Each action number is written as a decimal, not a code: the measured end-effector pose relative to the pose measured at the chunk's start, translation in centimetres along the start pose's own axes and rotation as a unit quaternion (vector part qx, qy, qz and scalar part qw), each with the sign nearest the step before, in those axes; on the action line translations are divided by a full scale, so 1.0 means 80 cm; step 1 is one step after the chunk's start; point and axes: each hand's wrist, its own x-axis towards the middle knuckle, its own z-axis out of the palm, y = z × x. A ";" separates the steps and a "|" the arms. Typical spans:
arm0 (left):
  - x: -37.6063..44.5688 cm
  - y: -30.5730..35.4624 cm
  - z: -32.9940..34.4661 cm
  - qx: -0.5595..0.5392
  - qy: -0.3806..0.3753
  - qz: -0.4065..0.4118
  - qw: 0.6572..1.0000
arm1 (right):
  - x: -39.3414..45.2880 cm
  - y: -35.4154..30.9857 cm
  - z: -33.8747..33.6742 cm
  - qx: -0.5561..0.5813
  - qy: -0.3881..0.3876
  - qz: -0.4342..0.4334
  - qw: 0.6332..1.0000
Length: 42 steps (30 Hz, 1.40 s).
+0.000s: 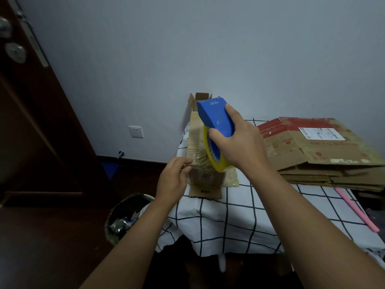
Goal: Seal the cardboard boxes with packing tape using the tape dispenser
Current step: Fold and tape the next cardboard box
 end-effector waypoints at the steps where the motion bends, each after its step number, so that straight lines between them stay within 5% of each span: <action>1: 0.000 0.000 0.001 -0.005 0.001 -0.003 1.000 | 0.000 0.000 0.000 0.002 -0.001 0.001 1.000; 9: -0.005 -0.002 0.007 -0.106 0.036 -0.142 0.983 | 0.000 0.001 0.001 0.006 0.006 -0.003 1.000; 23: -0.003 0.011 -0.003 0.040 0.016 -0.060 0.997 | -0.002 -0.002 0.000 -0.003 -0.001 -0.007 1.000; 42: -0.026 0.012 0.010 -0.099 0.042 -0.186 0.977 | -0.001 0.000 0.000 0.011 -0.004 -0.002 1.000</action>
